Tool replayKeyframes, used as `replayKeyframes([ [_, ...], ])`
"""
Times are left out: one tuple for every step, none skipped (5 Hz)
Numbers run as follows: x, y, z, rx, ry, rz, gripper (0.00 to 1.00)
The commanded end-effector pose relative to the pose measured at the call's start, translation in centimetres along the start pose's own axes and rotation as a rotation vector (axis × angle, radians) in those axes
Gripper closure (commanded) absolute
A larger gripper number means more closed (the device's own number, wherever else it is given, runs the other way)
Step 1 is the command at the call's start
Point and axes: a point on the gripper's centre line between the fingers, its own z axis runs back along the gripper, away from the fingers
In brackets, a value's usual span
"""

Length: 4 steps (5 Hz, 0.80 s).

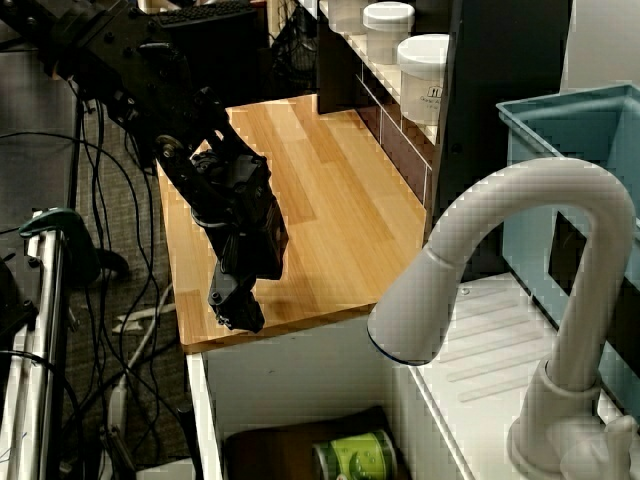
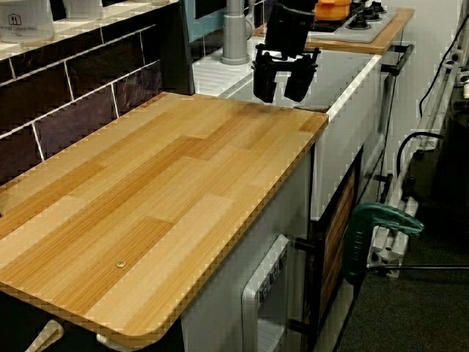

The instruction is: Push into sink

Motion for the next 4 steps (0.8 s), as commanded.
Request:
replayKeyframes([
  [-0.94,2.35,2.74,-0.003,-0.048,0.022,0.0],
  [-0.94,2.35,2.74,-0.003,-0.048,0.022,0.0],
  [-0.94,2.35,2.74,-0.003,-0.048,0.022,0.0],
  [-0.94,2.35,2.74,-0.003,-0.048,0.022,0.0],
])
